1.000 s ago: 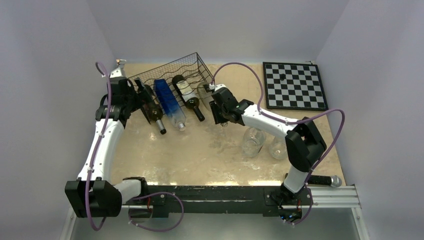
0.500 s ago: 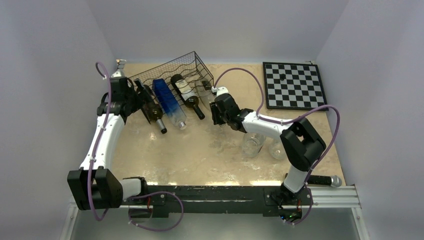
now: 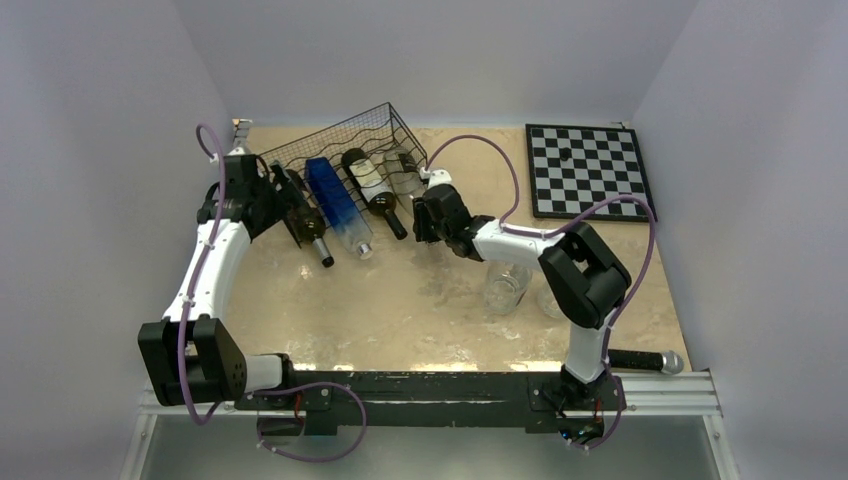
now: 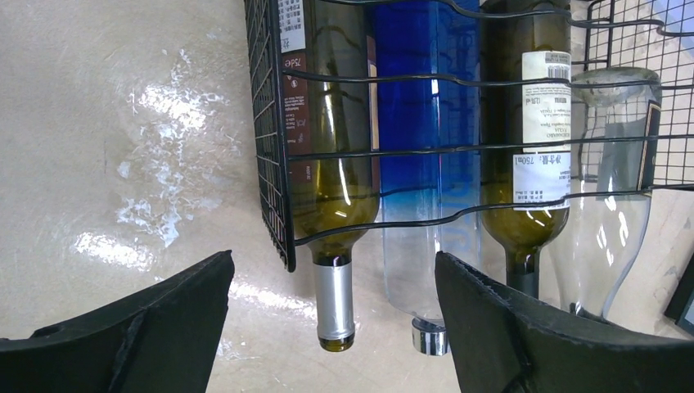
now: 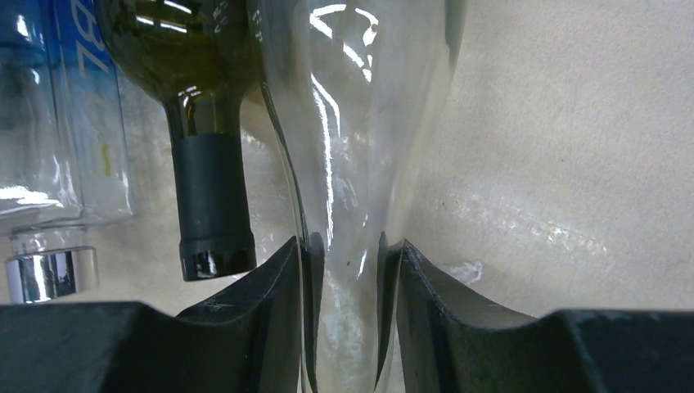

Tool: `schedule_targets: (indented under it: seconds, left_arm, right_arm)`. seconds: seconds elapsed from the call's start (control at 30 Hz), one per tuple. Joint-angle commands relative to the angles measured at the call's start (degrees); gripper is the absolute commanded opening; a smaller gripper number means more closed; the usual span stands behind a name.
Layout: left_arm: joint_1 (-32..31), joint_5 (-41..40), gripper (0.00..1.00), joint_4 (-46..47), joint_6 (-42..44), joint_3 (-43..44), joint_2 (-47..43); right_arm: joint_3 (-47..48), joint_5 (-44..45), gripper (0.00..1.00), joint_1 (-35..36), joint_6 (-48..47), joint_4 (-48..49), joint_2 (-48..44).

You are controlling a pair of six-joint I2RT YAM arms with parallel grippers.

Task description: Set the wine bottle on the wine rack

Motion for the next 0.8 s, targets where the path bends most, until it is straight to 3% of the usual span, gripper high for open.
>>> schedule_targets:
  seconds: [0.0,0.43,0.77]
  left_arm:
    - [0.52,2.04,0.96,-0.42,0.1,2.83,-0.37]
    - [0.52,2.92,0.96,-2.58,1.69,3.69,-1.42]
    - [0.48,3.53,0.96,-3.68,2.58,4.94,-1.37]
  right_arm:
    - [5.81,-1.09,0.0,-0.92,4.98,12.08,-1.31]
    - [10.57,-19.54,0.0,-8.42,16.28,17.65,4.53]
    - [14.29,-26.98,0.0,-11.51,24.53,21.0,11.16]
